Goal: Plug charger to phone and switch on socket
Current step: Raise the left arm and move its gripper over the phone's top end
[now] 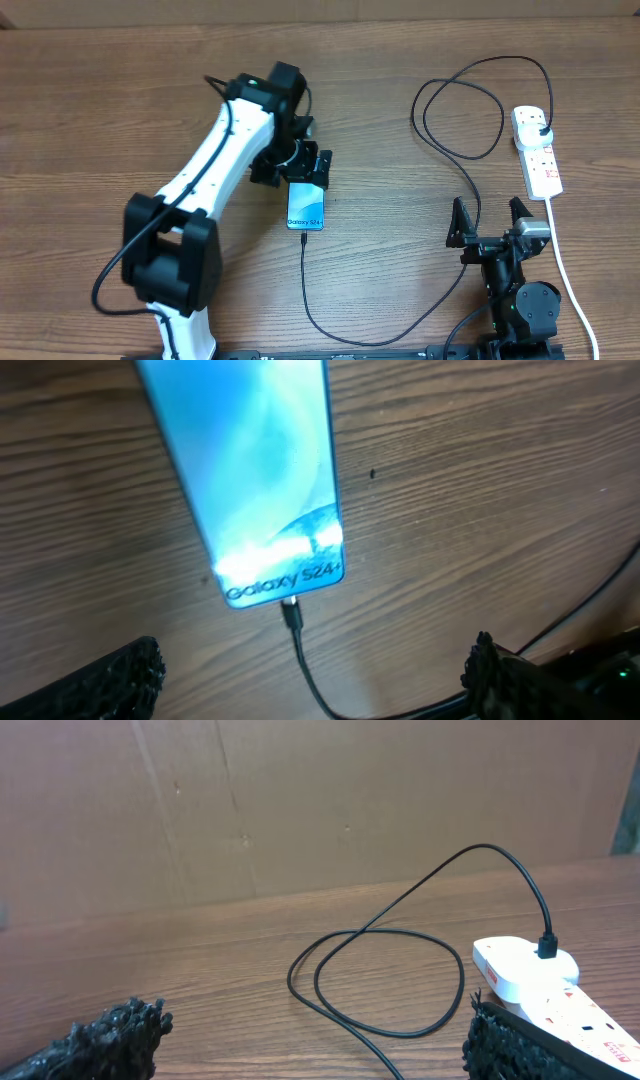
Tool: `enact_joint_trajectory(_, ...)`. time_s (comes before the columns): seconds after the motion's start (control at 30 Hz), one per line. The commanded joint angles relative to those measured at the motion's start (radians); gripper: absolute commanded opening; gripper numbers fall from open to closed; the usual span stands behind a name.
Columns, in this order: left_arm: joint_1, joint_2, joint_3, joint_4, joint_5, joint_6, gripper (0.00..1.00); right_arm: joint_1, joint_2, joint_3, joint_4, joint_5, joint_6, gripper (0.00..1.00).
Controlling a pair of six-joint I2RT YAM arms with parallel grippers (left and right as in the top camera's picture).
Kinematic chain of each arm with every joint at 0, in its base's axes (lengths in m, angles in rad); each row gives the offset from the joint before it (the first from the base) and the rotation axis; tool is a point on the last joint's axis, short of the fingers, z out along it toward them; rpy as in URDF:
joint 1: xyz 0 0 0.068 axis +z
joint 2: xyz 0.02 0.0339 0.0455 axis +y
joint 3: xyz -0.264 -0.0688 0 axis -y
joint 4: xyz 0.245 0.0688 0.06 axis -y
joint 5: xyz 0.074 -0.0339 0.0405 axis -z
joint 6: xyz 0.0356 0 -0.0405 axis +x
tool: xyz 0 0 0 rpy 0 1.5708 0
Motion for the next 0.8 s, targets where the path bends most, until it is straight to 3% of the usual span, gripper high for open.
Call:
enact_joint_trajectory(0.0, -0.026, 0.048, -0.005, 0.006, -0.031, -0.029, 1.0, 0.001, -0.01, -0.01, 0.004, 0.009, -0.001, 1.0)
enact_joint_trajectory(0.3, -0.055, 0.119, -0.005, 0.047, -0.173, -0.119, 1.0, 0.001, -0.01, -0.01, 0.004, 0.009, -0.001, 1.0)
enact_joint_trajectory(0.77, -0.056, 0.156, -0.005, 0.088, -0.169, -0.134, 1.0, 0.001, -0.01, -0.01, 0.004, 0.009, -0.001, 1.0)
